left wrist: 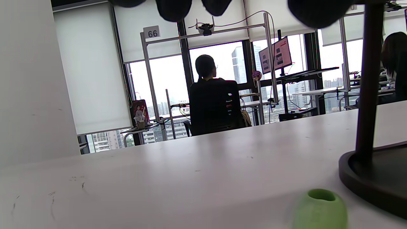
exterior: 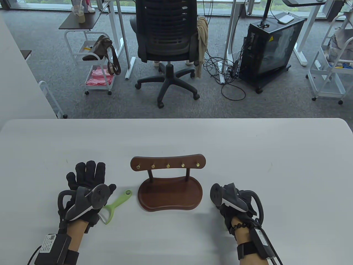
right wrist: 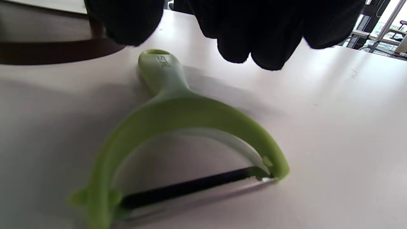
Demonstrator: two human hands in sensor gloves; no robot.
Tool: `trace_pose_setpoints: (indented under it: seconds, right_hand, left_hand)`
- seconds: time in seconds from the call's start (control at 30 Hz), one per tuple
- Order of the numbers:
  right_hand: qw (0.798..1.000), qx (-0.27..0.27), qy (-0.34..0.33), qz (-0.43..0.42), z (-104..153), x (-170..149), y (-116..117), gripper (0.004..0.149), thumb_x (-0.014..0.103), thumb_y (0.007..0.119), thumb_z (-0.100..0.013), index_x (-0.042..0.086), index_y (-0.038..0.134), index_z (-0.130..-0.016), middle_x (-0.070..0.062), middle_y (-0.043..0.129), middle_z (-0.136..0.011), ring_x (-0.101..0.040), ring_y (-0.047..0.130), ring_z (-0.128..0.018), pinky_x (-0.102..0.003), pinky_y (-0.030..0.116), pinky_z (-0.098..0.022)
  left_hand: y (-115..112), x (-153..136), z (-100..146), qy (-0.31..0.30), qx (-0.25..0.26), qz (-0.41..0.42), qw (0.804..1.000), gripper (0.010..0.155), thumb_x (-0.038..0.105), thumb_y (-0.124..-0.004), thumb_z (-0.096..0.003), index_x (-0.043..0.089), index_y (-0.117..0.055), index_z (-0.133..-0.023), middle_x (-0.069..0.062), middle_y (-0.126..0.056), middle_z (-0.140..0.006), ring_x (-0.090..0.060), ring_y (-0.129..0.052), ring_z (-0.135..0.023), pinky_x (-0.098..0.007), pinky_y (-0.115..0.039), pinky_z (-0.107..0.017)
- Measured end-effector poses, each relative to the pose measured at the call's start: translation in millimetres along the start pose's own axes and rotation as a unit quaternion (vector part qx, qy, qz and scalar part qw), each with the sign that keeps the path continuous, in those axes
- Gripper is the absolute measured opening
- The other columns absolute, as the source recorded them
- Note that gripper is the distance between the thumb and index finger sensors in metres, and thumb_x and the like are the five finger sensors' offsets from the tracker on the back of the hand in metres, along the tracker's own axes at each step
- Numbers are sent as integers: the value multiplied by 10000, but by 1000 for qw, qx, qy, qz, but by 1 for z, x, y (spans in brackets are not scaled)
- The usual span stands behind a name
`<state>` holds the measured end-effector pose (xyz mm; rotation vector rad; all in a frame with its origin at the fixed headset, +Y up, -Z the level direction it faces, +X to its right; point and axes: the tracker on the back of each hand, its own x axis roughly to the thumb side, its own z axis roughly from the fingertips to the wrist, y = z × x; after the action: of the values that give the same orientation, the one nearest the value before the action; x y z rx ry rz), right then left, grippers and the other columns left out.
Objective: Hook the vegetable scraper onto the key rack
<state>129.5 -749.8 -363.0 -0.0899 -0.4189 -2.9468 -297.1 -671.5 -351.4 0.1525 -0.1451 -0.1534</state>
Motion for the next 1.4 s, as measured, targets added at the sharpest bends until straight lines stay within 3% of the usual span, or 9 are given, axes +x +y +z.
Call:
trace_pose_setpoints:
  seconds: [0.33,0.67,1.03,1.4]
  right_hand:
    - [999,18,5,48,-6,13,13,676,399,753,-541,-32,611,-1043,-175,827,-901,-412,900,-792,-647,742,-628]
    - [995,14,-8,99,-5,27,16,632,344,740,-541,-58,649,-1020,-177,856,-849,-386,944,-728,-631,796,-594]
    - [996,2,-16,86,-6,26,16,649,370,758,-531,-86,694,-988,-177,897,-801,-339,993,-637,-611,855,-554]
    - [991,-125,-23,32,14,22,-26,676,389,775,-511,-87,694,-983,-168,914,-769,-327,1008,-595,-605,868,-531]
  left_hand:
    - [0,0,0,0,-2,0,1000,820,591,-595,-562,109,-346,-1178,-297,-346,-1197,-630,-372,-1073,-818,-367,-677]
    - [0,1,0,-1,-1,-3,1000,819,590,-594,-562,111,-346,-1177,-299,-347,-1196,-629,-374,-1073,-818,-368,-677]
    - [0,1,0,0,-2,-2,1000,821,590,-595,-562,107,-346,-1178,-301,-348,-1196,-630,-374,-1073,-818,-370,-676]
    - [0,0,0,2,1,0,1000,818,588,-595,-562,108,-348,-1177,-301,-350,-1195,-628,-375,-1073,-818,-371,-676]
